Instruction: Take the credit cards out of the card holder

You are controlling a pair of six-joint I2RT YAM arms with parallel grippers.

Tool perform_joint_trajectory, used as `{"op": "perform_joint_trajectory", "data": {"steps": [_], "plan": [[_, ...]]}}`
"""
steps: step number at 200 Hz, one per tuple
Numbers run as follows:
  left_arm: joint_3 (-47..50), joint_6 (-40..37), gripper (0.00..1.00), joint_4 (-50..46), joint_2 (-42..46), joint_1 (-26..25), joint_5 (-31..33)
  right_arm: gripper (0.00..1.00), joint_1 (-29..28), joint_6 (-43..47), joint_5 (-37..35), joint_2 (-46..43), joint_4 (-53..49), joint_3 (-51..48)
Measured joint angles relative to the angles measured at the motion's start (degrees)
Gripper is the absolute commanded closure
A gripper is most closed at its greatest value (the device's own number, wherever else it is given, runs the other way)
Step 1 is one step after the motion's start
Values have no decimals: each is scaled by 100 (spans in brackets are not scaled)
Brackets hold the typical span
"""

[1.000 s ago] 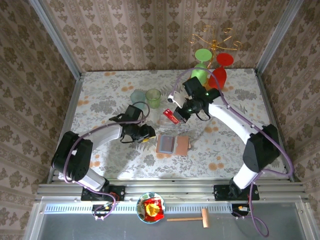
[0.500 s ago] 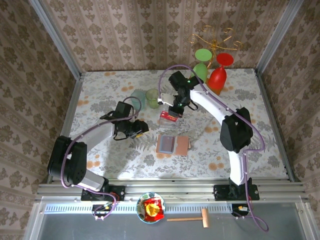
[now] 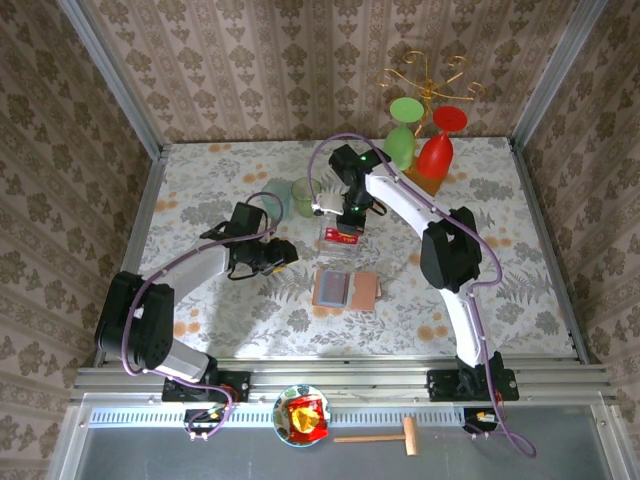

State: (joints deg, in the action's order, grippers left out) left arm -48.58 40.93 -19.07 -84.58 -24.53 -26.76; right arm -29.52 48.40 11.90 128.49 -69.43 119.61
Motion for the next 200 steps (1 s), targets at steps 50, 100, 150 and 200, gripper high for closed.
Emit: {"op": "perform_joint_trajectory", "data": {"steps": [50, 100, 150, 200], "plan": [[136, 109, 59, 164, 0, 0, -2, 100, 0, 188, 70, 389, -382, 343], [203, 273, 59, 341, 0, 0, -31, 95, 0, 302, 199, 636, -570, 442], [247, 304, 59, 411, 0, 0, -33, 83, 15, 352, 289, 857, -804, 850], [267, 323, 59, 461, 2, 0, -48, 83, 68, 214, 291, 907, -870, 1117]]}}
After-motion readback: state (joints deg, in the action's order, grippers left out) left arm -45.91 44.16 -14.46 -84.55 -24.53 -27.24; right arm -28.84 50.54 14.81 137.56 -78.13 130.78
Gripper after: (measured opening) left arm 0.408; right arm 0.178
